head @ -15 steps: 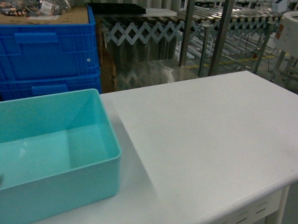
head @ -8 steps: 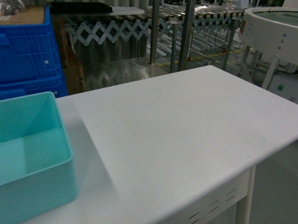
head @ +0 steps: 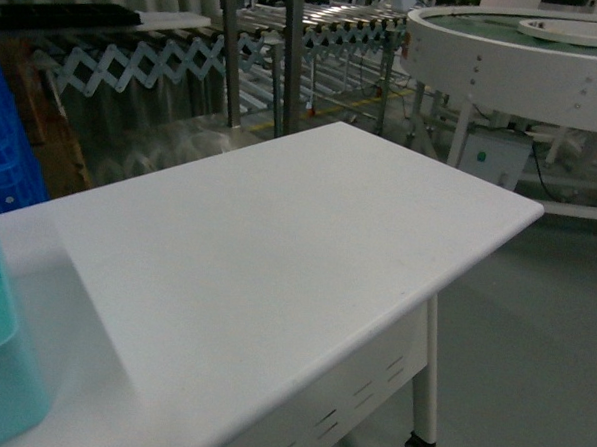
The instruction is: Pick red block from blue box to shelf
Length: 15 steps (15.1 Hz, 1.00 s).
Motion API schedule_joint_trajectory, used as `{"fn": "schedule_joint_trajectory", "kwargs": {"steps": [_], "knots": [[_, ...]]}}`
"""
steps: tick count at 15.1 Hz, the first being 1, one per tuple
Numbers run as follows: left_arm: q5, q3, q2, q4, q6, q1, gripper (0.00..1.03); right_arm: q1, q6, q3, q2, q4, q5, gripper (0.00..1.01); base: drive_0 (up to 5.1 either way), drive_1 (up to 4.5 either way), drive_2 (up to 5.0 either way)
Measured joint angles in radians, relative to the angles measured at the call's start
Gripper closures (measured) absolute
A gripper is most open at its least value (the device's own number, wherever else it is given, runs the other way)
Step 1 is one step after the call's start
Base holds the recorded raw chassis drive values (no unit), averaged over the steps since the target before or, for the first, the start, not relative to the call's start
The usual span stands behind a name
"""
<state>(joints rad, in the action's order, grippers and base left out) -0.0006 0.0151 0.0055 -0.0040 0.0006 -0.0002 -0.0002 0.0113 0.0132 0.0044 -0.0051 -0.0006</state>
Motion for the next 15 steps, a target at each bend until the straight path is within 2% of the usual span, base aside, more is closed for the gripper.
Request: {"fn": "schedule_joint_trajectory", "kwargs": {"steps": [15], "knots": [[0.0,0.0,0.0,0.0,0.0,0.0,0.05,0.0,0.0,0.0,0.0,0.0,0.0,0.73,-1.4,-1.45,-1.4]]}}
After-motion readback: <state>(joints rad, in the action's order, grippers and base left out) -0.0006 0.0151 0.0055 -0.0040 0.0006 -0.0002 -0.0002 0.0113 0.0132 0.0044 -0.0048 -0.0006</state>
